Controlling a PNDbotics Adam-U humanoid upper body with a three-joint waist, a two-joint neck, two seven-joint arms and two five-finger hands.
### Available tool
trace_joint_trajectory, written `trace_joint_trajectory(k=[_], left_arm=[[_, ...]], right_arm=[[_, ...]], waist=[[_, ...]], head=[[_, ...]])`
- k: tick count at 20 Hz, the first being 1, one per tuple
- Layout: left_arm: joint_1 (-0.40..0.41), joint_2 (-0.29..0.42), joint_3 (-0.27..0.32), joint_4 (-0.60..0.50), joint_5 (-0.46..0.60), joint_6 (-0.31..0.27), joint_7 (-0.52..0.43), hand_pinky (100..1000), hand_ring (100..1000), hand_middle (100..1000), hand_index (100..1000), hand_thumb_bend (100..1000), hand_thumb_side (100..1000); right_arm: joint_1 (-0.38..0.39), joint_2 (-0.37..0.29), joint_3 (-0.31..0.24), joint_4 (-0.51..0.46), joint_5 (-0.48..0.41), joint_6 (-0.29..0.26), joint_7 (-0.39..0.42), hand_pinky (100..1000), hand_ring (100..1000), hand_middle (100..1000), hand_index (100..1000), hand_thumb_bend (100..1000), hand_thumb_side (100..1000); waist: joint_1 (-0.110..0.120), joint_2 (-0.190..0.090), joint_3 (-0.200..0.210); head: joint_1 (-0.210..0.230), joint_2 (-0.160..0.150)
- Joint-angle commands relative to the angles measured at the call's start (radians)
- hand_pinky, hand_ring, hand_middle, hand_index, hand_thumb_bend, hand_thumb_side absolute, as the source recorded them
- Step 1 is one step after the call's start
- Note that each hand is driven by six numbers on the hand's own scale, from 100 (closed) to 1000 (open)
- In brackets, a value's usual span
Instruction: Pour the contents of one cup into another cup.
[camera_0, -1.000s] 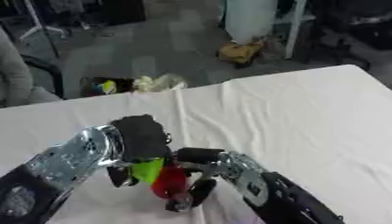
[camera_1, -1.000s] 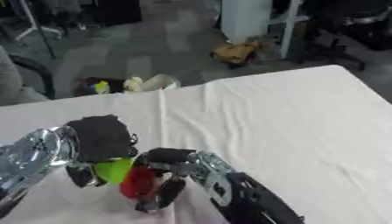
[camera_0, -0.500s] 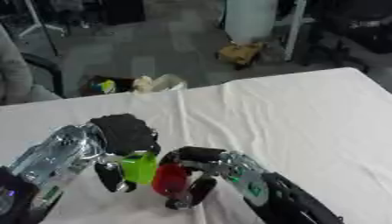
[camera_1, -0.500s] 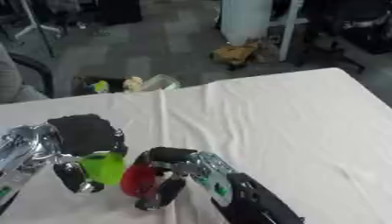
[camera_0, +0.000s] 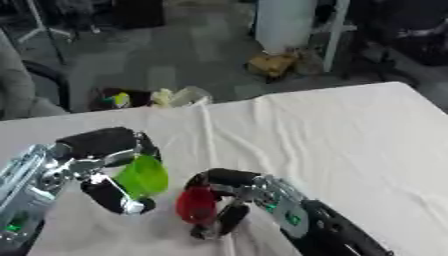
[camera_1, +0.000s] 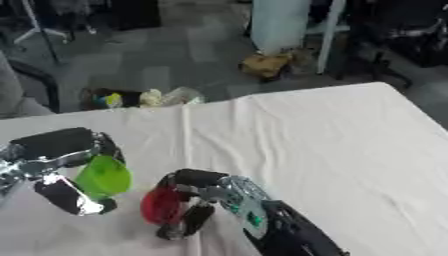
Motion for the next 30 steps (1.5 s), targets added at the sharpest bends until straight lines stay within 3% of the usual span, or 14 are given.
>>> trace_joint_trajectory(k=[1,5,7,14,18,23,26,29,30], left_arm=[[-0.005,0.034,0.043,0.020,0.114,0.026,0.139,100,100,302,632,309,321],[0.008,0.059,0.066,0.073,0.195,0.030,0.271,219,222,387,670,567,441],[0.015,0.065,0.079,0.102,0.210,0.022,0.322,270,286,432,695,634,460],[0.047,0.071,0.126,0.181,0.226,-0.010,0.495,349,383,495,740,708,475],[0.072,0.073,0.146,0.193,0.239,-0.022,0.537,372,412,519,753,750,487],[0.125,0.083,0.172,0.082,0.288,-0.027,0.562,393,429,537,765,782,498],[0.175,0.093,0.188,-0.044,0.330,-0.022,0.571,410,441,548,771,806,514],[0.243,0.105,0.205,-0.194,0.370,-0.017,0.570,415,442,548,771,814,528],[0.267,0.109,0.210,-0.238,0.381,-0.012,0.568,418,441,547,771,812,538]], right_arm=[[-0.010,-0.025,-0.017,-0.017,-0.011,0.005,-0.012,840,870,291,666,100,321],[0.005,-0.044,-0.030,-0.037,-0.023,0.018,-0.023,840,870,291,664,100,321],[0.013,-0.055,-0.041,-0.047,-0.030,0.027,-0.032,841,871,293,664,100,321],[0.040,-0.099,-0.090,-0.081,-0.055,0.068,-0.077,840,872,291,660,100,316],[0.059,-0.126,-0.116,-0.098,-0.068,0.091,-0.100,840,873,291,658,100,315],[0.069,-0.160,-0.160,-0.093,-0.080,0.122,-0.143,838,874,292,656,100,326],[0.074,-0.178,-0.191,-0.075,-0.086,0.140,-0.186,837,877,294,659,100,400],[0.080,-0.193,-0.213,-0.048,-0.086,0.148,-0.225,843,904,331,692,204,523],[0.083,-0.195,-0.218,-0.039,-0.084,0.147,-0.236,862,929,367,715,276,584]], waist=[[-0.004,-0.015,-0.006],[-0.013,-0.013,-0.023],[-0.017,-0.012,-0.032],[-0.032,-0.005,-0.056],[-0.037,-0.003,-0.060],[-0.037,-0.001,-0.048],[-0.034,0.001,-0.029],[-0.032,0.004,-0.005],[-0.031,0.005,0.002]], head=[[0.002,-0.015],[0.009,-0.019],[0.014,-0.023],[0.033,-0.032],[0.035,-0.031],[0.024,-0.029],[0.012,-0.029],[0.002,-0.029],[-0.001,-0.029]])
